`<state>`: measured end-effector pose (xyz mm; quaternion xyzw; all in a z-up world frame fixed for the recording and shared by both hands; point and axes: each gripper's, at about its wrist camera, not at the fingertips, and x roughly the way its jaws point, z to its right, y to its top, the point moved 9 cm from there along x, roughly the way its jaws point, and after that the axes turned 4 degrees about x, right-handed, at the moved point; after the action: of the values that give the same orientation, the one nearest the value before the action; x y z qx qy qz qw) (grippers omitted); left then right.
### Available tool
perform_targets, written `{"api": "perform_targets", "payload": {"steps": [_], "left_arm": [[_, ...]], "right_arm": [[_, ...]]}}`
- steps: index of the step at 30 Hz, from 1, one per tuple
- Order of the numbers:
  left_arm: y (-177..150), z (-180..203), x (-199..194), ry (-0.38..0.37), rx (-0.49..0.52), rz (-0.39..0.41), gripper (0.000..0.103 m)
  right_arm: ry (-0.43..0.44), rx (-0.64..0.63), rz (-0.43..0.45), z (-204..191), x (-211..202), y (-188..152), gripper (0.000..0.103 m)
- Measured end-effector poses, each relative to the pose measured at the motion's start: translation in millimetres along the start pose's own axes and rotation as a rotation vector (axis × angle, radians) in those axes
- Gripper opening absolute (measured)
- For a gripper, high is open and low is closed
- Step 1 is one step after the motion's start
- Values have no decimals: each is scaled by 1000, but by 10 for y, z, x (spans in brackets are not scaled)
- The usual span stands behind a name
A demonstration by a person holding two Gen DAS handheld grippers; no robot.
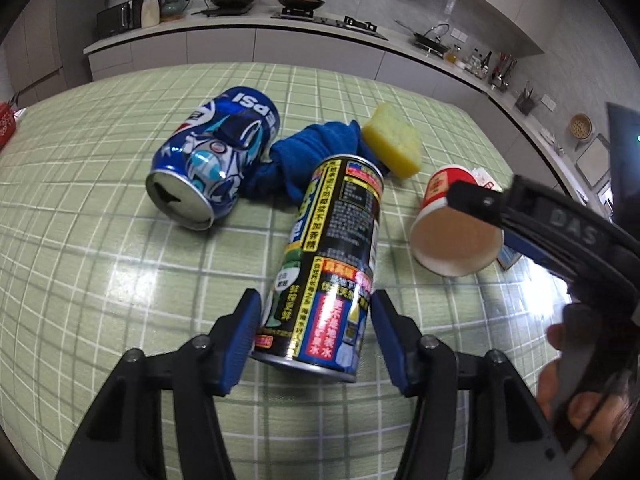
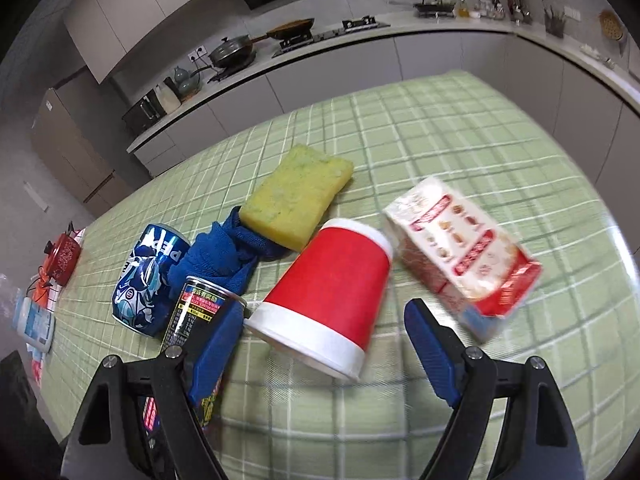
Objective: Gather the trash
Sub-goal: 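Grasp the black drink can with left tool while right tool grasps the red paper cup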
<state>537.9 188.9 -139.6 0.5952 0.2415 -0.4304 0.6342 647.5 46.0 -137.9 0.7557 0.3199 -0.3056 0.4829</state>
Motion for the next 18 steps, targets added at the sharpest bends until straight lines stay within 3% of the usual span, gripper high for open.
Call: {"api": "perform_targets", "payload": {"steps": [6,8,12,18], "left_arm": [[20,-56,22,-1,-8,-6,58],[13,-79,17,-2,-10,-9,58],[5,-96,9,-3,-12,-12,59],[15,-85,55,-15,-33,-26,59]], "right_arm": [[18,-7,-32,-57,152,-51,84],[26,-27,-21,-82,139,-53,77],[14,-68,-12,-47,72,-70,75],[71,-160,-33,55,-179,-226,74]]}}
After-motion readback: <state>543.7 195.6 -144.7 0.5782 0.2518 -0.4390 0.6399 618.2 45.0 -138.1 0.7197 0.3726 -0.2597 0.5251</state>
